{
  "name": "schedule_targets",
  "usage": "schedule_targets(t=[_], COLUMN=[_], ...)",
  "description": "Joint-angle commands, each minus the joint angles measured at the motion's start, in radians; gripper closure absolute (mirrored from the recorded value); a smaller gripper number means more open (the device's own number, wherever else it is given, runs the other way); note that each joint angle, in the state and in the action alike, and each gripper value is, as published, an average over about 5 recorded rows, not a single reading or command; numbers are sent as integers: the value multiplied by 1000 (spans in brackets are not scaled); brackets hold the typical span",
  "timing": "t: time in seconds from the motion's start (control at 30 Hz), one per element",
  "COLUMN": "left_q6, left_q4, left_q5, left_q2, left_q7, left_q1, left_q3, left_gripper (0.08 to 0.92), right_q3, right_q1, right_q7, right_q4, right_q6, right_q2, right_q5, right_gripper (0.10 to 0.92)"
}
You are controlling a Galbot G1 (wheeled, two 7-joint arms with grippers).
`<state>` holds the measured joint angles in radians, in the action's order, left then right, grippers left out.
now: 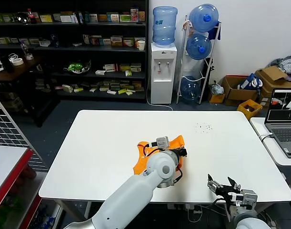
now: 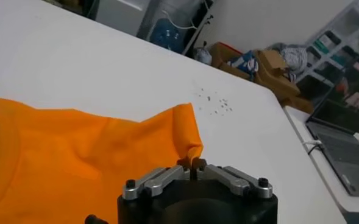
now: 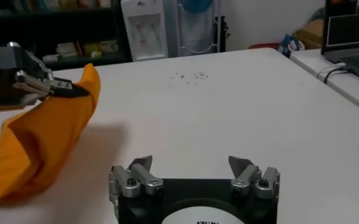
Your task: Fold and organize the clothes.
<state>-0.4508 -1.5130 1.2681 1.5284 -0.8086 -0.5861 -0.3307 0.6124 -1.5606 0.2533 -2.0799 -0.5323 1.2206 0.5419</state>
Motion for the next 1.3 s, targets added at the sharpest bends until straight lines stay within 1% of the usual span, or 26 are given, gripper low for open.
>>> schedule_targets(t=[0.03, 0.1, 0.17, 0.2, 0.27, 0.37, 0.47, 0.53, 0.63, 0.7, 0.8, 0.93, 1.0, 1.1, 1.3], left_q6=[9, 16, 20, 22, 27, 51, 105, 178, 337, 441, 585, 767, 844, 923, 1029], left_q4=[63, 48, 10, -19, -103, -248, -346, -385, -411, -414, -413, -424, -434, -444, -424], left_q5=[-51, -65, -74, -91, -162, -341, -521, -645, -808, -878, -931, -958, -971, -989, -992], left_q2=[92, 94, 78, 58, -5, -152, -296, -357, -397, -399, -378, -303, -253, -193, -134], left_q7=[7, 22, 43, 62, 123, 261, 416, 525, 690, 776, 857, 930, 955, 977, 1044], left_q1=[16, 1, -25, -45, -99, -212, -372, -495, -675, -781, -910, -1028, -1067, -1104, -1144], left_q3=[-15, 8, 34, 45, 64, 103, 217, 328, 497, 597, 709, 790, 819, 850, 868], left_gripper=[894, 873, 834, 802, 750, 664, 577, 516, 430, 369, 283, 196, 182, 178, 177], right_q3=[41, 52, 66, 74, 92, 102, 97, 88, 73, 66, 65, 89, 113, 152, 166], right_q1=[-16, -23, -37, -45, -61, -62, -29, 5, 48, 59, 50, 3, -30, -74, -131], right_q7=[-55, -91, -147, -178, -243, -303, -335, -350, -377, -399, -418, -427, -434, -449, -457], right_q4=[-18, -23, -32, -36, -39, -13, 45, 86, 141, 166, 176, 159, 144, 126, 142], right_q6=[38, 68, 111, 140, 203, 279, 331, 364, 421, 452, 485, 539, 577, 645, 833], right_q2=[-14, -26, -45, -56, -80, -121, -147, -143, -119, -101, -70, -18, 8, 45, 113], right_q5=[-19, -31, -39, -38, -37, -33, -31, -38, -77, -100, -106, -150, -168, -187, -307], right_gripper=[203, 203, 203, 203, 203, 203, 203, 203, 203, 203, 203, 203, 203, 203, 203])
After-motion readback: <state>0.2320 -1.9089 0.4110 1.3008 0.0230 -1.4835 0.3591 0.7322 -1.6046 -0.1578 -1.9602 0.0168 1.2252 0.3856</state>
